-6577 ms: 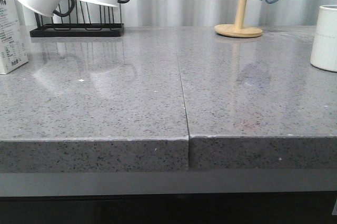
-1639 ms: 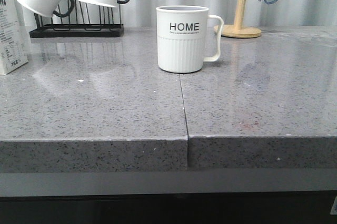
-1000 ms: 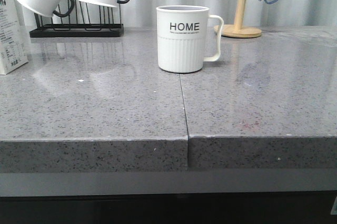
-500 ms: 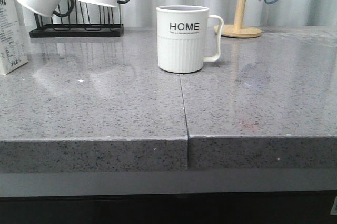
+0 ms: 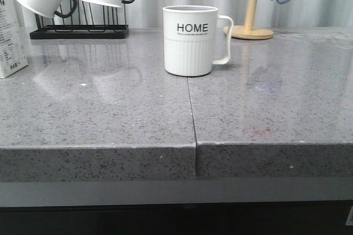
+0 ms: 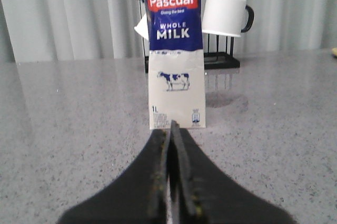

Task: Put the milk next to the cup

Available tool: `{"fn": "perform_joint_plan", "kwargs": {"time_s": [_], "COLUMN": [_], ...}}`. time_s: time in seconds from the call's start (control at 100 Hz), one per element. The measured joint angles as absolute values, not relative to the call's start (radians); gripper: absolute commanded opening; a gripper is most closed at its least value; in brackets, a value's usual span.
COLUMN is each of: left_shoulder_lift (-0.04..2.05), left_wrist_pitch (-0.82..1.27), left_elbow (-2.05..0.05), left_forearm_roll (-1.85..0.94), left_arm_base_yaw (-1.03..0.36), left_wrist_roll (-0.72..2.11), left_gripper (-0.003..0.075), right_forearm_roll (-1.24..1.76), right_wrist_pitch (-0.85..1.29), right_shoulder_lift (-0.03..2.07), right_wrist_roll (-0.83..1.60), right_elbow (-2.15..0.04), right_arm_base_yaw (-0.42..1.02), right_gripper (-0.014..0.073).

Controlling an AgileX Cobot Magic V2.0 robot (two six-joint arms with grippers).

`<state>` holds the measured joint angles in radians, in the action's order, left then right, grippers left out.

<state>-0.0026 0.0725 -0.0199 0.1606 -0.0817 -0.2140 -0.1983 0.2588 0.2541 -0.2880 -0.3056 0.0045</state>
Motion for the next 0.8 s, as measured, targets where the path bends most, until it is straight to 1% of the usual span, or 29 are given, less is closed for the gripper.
{"fn": "perform_joint_plan", "kwargs": {"time_s": [0.14, 0.46, 0.67, 0.7, 0.72, 0.74, 0.75, 0.77, 0.79, 0.8], "left_shoulder_lift": [0.084, 0.471, 0.654, 0.673, 0.687, 0.7, 0.709, 0.717, 0.729, 0.737], "left_wrist_pitch": [0.139, 0.252, 0.242, 0.231, 0.224, 0.221, 0.217, 0.213, 0.209, 0.209], "left_elbow": [-0.11, -0.435, -0.522, -0.524, -0.526, -0.526, -0.526, -0.526, -0.526, -0.526], "left_forearm_roll": [0.107, 0.024, 0.024, 0.024, 0.026, 0.028, 0.028, 0.03, 0.031, 0.033], "left_arm_base_yaw": [-0.082, -0.082, -0.082, -0.082, -0.082, -0.082, -0.082, -0.082, -0.082, -0.082], "left_wrist_roll": [-0.214, -0.214, -0.214, -0.214, -0.214, -0.214, -0.214, -0.214, -0.214, -0.214], "left_gripper": [-0.0021, -0.0021, -0.0018, -0.001, 0.0005, 0.0036, 0.0036, 0.0069, 0.0123, 0.0123], "right_forearm_roll": [-0.198, -0.198, -0.198, -0.198, -0.198, -0.198, -0.198, -0.198, -0.198, -0.198], "right_wrist_pitch": [0.259, 0.259, 0.259, 0.259, 0.259, 0.259, 0.259, 0.259, 0.259, 0.259], "right_shoulder_lift": [0.254, 0.254, 0.254, 0.254, 0.254, 0.254, 0.254, 0.254, 0.254, 0.254], "right_wrist_roll": [-0.288, -0.288, -0.288, -0.288, -0.288, -0.288, -0.288, -0.288, -0.288, -0.288], "right_elbow": [-0.306, -0.306, -0.306, -0.306, -0.306, -0.306, -0.306, -0.306, -0.306, -0.306], "right_arm_base_yaw": [0.004, 0.004, 0.004, 0.004, 0.004, 0.004, 0.004, 0.004, 0.004, 0.004], "right_gripper": [-0.0068, -0.0068, -0.0068, -0.0068, -0.0068, -0.0068, -0.0068, -0.0068, -0.0068, -0.0068]}}
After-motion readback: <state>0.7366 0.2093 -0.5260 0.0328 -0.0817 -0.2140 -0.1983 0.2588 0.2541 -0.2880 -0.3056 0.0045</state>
